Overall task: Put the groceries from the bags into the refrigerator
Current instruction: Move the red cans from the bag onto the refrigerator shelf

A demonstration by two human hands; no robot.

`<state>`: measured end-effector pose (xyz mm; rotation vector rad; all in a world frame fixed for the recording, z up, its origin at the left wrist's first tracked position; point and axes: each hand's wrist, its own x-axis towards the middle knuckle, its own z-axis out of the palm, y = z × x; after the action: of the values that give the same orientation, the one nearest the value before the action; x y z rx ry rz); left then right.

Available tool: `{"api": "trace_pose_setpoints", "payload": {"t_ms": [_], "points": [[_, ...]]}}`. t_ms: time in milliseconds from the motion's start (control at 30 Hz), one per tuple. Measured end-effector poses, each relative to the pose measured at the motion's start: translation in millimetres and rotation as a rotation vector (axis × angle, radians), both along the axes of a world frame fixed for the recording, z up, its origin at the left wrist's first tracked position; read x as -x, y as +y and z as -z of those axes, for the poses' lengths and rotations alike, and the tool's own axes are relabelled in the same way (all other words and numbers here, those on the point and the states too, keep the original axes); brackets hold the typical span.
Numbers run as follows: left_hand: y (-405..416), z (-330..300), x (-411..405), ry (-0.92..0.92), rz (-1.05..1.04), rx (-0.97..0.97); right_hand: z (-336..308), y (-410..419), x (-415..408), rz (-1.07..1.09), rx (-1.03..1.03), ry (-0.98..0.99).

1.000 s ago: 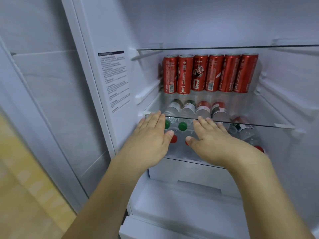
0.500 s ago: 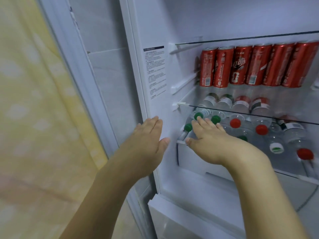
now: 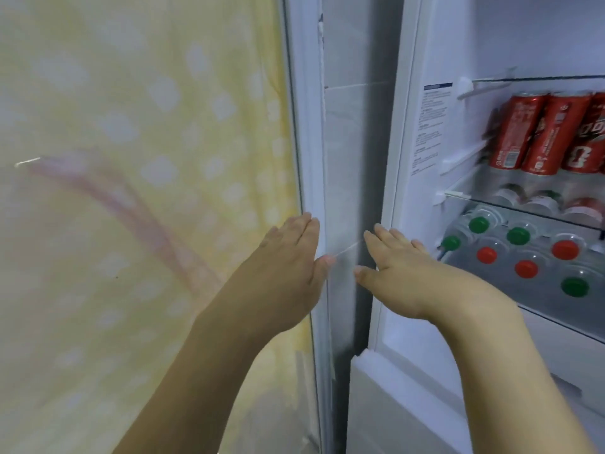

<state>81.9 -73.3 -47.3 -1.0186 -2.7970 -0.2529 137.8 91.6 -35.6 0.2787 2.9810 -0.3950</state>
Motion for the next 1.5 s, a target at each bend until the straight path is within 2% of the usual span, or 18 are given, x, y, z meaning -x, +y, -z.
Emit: {"api": "trace_pose_setpoints", "payload": {"t_ms": [500, 1000, 1500], "points": [[-119.9, -7.0, -49.9, -0.020, -0.267, 0.047, -10.3, -118.0, -2.3, -0.262, 0.043, 0.010], [-218.8, -4.6, -116.9, -0.095, -0.712, 0.021, -8.3, -222.0, -6.1, -0.645, -0.019, 0.025], [-329.5, -2.0, -226.3, -0.020, -1.132, -0.039, -12.3, -362.2, -57.5, -1.053, -0.011, 0.049]]}}
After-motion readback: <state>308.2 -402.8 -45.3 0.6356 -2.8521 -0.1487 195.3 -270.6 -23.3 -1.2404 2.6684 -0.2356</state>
